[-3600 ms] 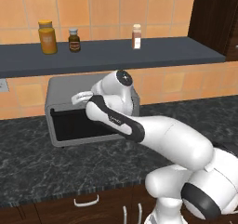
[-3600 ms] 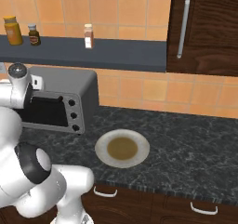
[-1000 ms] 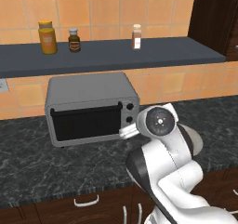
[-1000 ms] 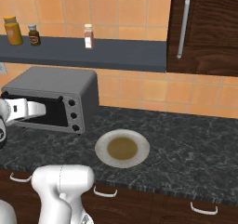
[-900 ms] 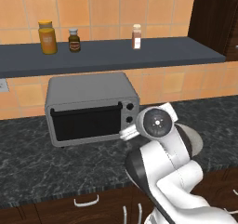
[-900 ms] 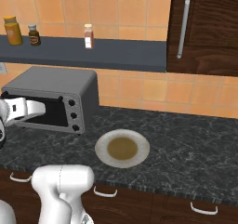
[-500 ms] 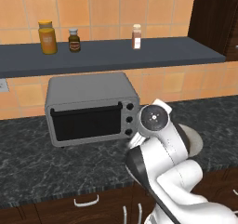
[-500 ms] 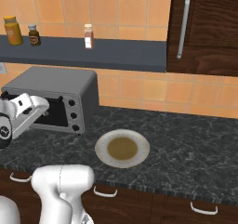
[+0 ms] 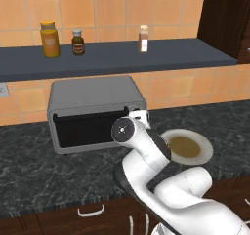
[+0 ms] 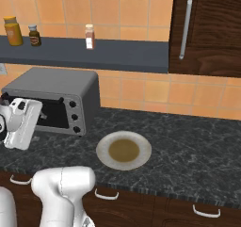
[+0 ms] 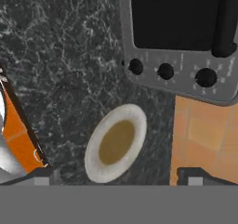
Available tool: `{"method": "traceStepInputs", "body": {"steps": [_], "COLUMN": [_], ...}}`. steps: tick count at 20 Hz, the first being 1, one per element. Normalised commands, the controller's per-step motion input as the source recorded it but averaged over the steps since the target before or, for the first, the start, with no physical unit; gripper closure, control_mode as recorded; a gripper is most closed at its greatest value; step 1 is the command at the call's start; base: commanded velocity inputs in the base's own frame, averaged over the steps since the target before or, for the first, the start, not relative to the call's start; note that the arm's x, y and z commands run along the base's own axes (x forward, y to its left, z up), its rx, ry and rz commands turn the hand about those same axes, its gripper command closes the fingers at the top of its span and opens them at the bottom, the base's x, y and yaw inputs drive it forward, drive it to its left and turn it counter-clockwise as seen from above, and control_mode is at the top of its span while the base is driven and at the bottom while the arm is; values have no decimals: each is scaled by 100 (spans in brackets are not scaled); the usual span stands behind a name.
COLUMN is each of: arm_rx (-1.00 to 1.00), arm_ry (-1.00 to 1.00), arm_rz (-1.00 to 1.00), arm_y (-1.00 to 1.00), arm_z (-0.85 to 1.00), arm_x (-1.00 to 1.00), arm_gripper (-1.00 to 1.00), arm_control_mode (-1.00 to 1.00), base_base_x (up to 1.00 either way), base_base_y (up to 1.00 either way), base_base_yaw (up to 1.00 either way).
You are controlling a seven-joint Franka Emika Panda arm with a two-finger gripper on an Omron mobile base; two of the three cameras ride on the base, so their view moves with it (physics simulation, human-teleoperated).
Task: Pick up the kebab skewer and baguette bread, and place them inside the toaster oven. Close the toaster oven door and start by setting the timer.
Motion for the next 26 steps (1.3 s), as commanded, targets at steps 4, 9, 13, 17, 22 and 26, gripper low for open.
{"method": "traceStepInputs", "body": {"steps": [4, 9, 13, 17, 22, 26], "arm_rx": [-65, -50, -33, -40, -35, -13], "arm_ry": [34, 39, 29, 3, -5, 0], "arm_rz": [39, 36, 38, 25, 15, 15], "arm_y": [0, 0, -1, -6, -29, -57], "arm_z": [-6, -24, -19, -41, -31, 0], "arm_x": [43, 50, 38, 17, 0, 21], "arm_gripper": [-100, -100, -100, -100, -100, -100], "arm_control_mode": [-100, -100, -100, -100, -100, -100], "base_base_x": [0, 0, 0, 0, 0, 0], "base_base_y": [0, 0, 0, 0, 0, 0], "base_base_yaw": [0, 0, 0, 0, 0, 0]}}
